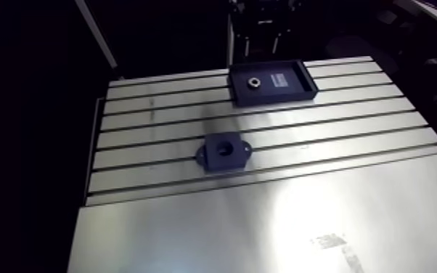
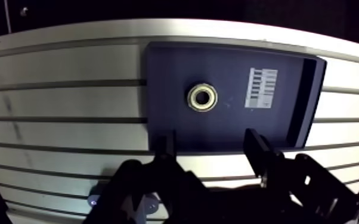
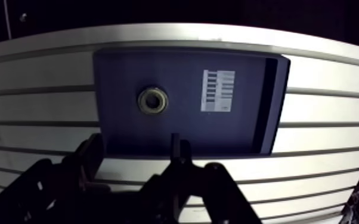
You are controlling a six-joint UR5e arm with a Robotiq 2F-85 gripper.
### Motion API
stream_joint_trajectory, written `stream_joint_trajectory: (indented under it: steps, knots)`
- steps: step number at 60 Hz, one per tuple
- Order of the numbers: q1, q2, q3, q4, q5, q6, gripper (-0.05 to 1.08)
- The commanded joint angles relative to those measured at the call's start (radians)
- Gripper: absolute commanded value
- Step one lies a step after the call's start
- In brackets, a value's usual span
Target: Pick up the bearing and press it into the housing until flush.
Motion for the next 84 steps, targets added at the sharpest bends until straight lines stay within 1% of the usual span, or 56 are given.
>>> stream_joint_trajectory:
  steps: [1, 14, 26, 35, 39, 50, 56, 66, 84]
  knots:
    - [-0.003, 0.008, 0.015, -0.026, -0.002, -0.003, 0.33]
    - [-0.007, 0.022, 0.027, -0.032, 0.001, -0.001, 0.35]
    - [-0.007, 0.037, 0.043, -0.067, 0.000, -0.004, 0.35]
    - [-0.006, 0.044, 0.051, -0.078, 0.001, -0.001, 0.35]
    - [-0.007, 0.047, 0.060, -0.100, 0.003, -0.004, 0.35]
    - [-0.007, 0.050, 0.069, -0.113, 0.000, -0.004, 0.35]
    - [-0.009, 0.067, 0.073, -0.122, 0.001, 0.000, 0.35]
    - [-0.008, 0.067, 0.081, -0.161, 0.000, -0.004, 0.36]
    - [-0.007, 0.072, 0.090, -0.187, 0.000, -0.003, 0.36]
